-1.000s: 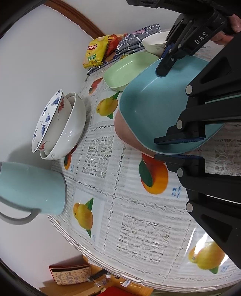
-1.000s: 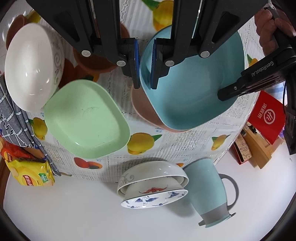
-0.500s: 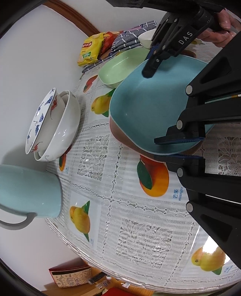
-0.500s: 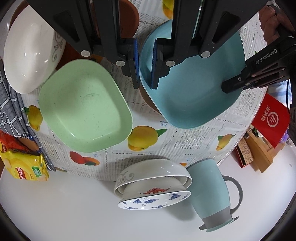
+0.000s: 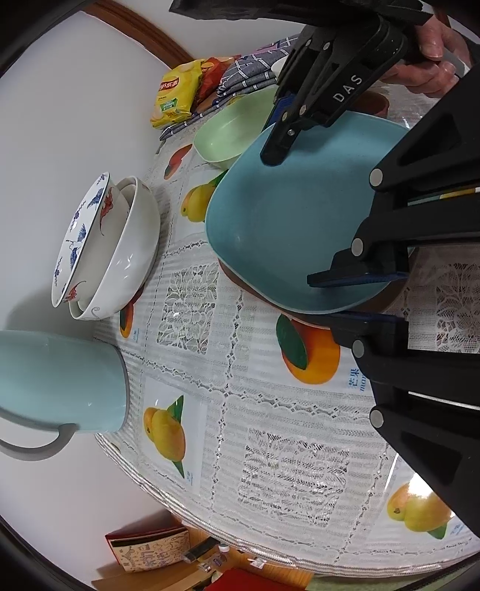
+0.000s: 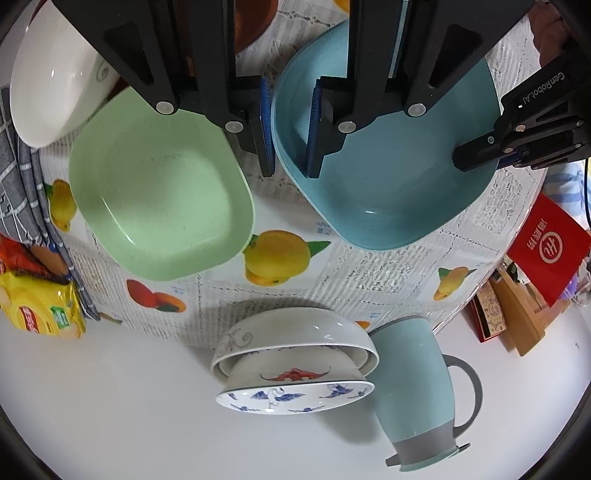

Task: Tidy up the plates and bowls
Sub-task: 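Lower the light-blue plate onto the pink plate with both grippers, then open both grippers and release the light-blue plate, then move both grippers toward the rim of the pale-green plate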

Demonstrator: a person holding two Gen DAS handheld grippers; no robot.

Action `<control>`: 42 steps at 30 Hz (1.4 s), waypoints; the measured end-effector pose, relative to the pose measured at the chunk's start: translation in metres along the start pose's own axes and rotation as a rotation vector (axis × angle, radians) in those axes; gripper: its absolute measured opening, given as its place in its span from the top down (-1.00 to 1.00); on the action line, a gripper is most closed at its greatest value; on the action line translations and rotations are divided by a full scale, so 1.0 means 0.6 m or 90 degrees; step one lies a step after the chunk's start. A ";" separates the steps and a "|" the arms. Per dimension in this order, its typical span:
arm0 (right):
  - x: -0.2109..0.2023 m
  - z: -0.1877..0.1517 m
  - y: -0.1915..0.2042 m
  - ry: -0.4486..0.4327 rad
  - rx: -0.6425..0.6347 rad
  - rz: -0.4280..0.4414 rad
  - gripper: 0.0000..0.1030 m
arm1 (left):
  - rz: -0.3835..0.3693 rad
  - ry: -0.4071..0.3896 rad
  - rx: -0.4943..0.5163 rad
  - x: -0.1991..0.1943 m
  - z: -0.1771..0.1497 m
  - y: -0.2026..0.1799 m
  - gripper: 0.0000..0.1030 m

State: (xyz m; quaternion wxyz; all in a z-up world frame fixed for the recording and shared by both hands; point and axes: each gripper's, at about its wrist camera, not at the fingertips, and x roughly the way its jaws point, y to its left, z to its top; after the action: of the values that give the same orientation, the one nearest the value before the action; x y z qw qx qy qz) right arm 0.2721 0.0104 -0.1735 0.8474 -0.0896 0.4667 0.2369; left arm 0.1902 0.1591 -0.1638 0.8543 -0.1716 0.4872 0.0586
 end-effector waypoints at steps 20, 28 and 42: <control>-0.021 -0.013 0.014 -0.023 -0.037 -0.025 0.03 | -0.053 -0.030 0.008 -0.051 -0.016 -0.006 -0.19; -0.086 -0.030 0.005 -0.048 -0.004 -0.024 -0.03 | -0.050 -0.048 0.034 -0.089 -0.030 -0.025 -0.20; -0.242 -0.110 -0.081 -0.089 0.080 -0.100 -0.52 | 0.030 -0.080 0.052 -0.163 -0.062 -0.113 -0.35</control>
State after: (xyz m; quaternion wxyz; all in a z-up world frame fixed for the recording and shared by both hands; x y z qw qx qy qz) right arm 0.1807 -0.1024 -0.0921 0.8978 -0.0553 0.4117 0.1459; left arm 0.1277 0.0891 -0.0816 0.8879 -0.1214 0.4383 0.0695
